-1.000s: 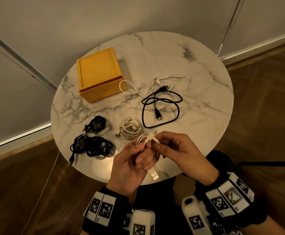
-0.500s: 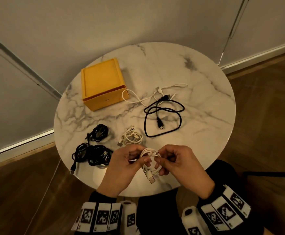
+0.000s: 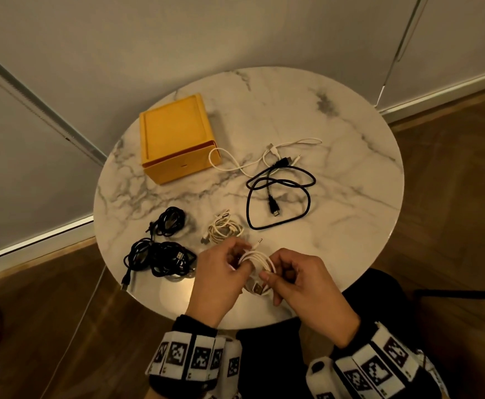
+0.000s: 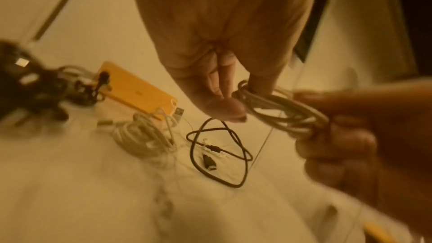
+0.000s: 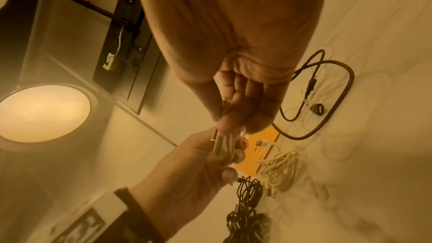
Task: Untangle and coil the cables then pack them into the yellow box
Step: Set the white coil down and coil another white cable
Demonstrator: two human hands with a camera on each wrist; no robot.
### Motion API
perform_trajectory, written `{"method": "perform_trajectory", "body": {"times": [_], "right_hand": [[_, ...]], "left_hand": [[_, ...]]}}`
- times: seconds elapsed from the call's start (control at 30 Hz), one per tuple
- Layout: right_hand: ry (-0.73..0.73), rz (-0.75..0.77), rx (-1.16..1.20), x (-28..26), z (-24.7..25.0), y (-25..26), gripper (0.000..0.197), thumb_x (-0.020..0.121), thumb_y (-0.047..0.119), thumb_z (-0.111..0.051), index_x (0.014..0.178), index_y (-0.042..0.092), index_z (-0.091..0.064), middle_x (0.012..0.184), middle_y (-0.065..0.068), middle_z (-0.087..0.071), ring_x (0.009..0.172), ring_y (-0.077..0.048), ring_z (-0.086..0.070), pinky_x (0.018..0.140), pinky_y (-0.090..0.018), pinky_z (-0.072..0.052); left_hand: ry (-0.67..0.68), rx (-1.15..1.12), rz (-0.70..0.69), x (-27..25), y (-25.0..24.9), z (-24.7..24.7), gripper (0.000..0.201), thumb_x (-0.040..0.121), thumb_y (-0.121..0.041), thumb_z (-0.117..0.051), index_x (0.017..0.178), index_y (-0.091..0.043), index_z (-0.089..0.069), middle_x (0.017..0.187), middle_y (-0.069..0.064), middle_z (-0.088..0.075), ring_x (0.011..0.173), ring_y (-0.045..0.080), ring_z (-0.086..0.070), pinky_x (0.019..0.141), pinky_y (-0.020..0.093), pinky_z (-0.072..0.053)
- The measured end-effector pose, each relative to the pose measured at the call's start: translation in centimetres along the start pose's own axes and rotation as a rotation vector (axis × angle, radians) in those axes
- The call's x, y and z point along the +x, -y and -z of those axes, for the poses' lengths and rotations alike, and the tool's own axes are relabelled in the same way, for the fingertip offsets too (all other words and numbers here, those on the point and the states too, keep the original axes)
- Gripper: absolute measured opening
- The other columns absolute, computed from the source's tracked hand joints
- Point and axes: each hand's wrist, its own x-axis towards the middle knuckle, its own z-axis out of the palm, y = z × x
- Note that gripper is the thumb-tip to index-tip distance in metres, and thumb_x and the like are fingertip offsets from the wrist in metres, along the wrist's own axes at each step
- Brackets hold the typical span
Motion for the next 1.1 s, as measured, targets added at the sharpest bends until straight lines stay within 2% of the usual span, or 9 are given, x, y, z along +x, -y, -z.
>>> {"method": "perform_trajectory", "body": {"times": [0.13,0.23,0.3,0.53,0.7,0.83,0.9,1.0,1.1], "right_hand": [[-0.025,-0.121,0.203,0.6,0.5,0.2,0.008,0.087,0.006,-0.069,0.082,0.0,-0.067,0.064,-0.016,-0.069,0.047,-0.024,-0.065,0.05,-0.031,-0.053],[-0.001,-0.25,0.376,1.1,0.7,-0.3,0.012,0.087,0.0,-0.066,0.085,-0.012,-0.064,0.066,-0.025,-0.068,0.047,-0.028,-0.066,0.045,-0.031,-0.053],[0.037,-0.331,0.451,1.6,0.7,-0.8,0.014,0.086,-0.002,-0.065,0.088,-0.015,-0.062,0.067,-0.026,-0.067,0.048,-0.029,-0.067,0.045,-0.031,-0.055],[0.136,-0.417,0.239,5.4,-0.2,-2.8,0.014,0.085,0.002,-0.069,0.09,-0.011,-0.068,0.068,-0.026,-0.067,0.049,-0.023,-0.067,0.048,-0.028,-0.057],[0.123,-0.376,0.013,7.1,-1.0,-3.3,0.011,0.082,0.004,-0.074,0.081,-0.006,-0.072,0.064,-0.023,-0.068,0.047,-0.02,-0.066,0.043,-0.024,-0.051],[0.097,-0.176,-0.432,7.8,-1.0,-3.9,0.009,0.078,0.021,-0.076,0.077,0.012,-0.078,0.071,-0.006,-0.073,0.062,-0.012,-0.064,0.053,-0.014,-0.042],[0.121,-0.102,-0.606,8.2,-0.9,-4.0,0.011,0.076,0.03,-0.076,0.08,0.019,-0.078,0.077,0.002,-0.072,0.072,-0.01,-0.063,0.058,-0.017,-0.037],[0.144,-0.099,-0.621,8.8,-0.7,-4.2,0.017,0.074,0.034,-0.078,0.082,0.02,-0.076,0.082,0.004,-0.072,0.077,-0.011,-0.064,0.066,-0.024,-0.046],[0.14,-0.117,-0.563,8.9,-0.4,-4.4,0.027,0.072,0.038,-0.081,0.089,0.019,-0.074,0.085,0.004,-0.071,0.079,-0.011,-0.064,0.073,-0.028,-0.051]], "left_hand": [[0.042,-0.522,0.188,-0.5,0.4,-0.1,0.048,0.068,-0.008,-0.068,0.114,-0.02,-0.063,0.091,0.006,-0.073,0.08,0.018,-0.067,0.067,0.027,-0.053],[0.091,-0.824,0.296,-1.2,0.5,0.1,0.048,0.069,-0.007,-0.071,0.117,-0.011,-0.062,0.092,0.014,-0.069,0.08,0.02,-0.065,0.065,0.028,-0.054],[0.063,-0.858,0.318,-1.4,1.1,0.1,0.048,0.068,-0.007,-0.073,0.115,-0.007,-0.062,0.092,0.015,-0.068,0.078,0.02,-0.064,0.062,0.028,-0.054],[-0.066,-0.322,0.343,0.0,4.7,-0.6,0.026,0.078,-0.003,-0.075,0.099,-0.016,-0.068,0.087,0.012,-0.072,0.064,0.014,-0.067,0.042,0.027,-0.048],[-0.121,-0.131,0.305,0.5,6.7,-0.6,0.015,0.075,-0.013,-0.079,0.084,-0.02,-0.069,0.074,0.001,-0.072,0.065,0.017,-0.068,0.047,0.026,-0.045],[-0.115,0.106,0.202,0.6,7.3,-0.7,0.013,0.075,-0.025,-0.079,0.071,-0.025,-0.067,0.065,-0.008,-0.069,0.061,0.001,-0.064,0.058,0.015,-0.046],[-0.093,0.21,0.19,0.4,7.5,-0.5,0.017,0.074,-0.035,-0.078,0.067,-0.027,-0.065,0.062,-0.01,-0.066,0.061,0.0,-0.061,0.056,0.016,-0.043],[0.012,0.339,0.228,-0.1,7.6,-0.3,0.031,0.077,-0.049,-0.071,0.057,-0.026,-0.061,0.054,-0.01,-0.061,0.057,0.004,-0.058,0.052,0.024,-0.039],[0.095,0.246,0.313,-0.3,7.1,-0.3,0.034,0.085,-0.04,-0.067,0.058,-0.02,-0.066,0.052,-0.006,-0.066,0.047,0.011,-0.062,0.051,0.026,-0.048]]}}
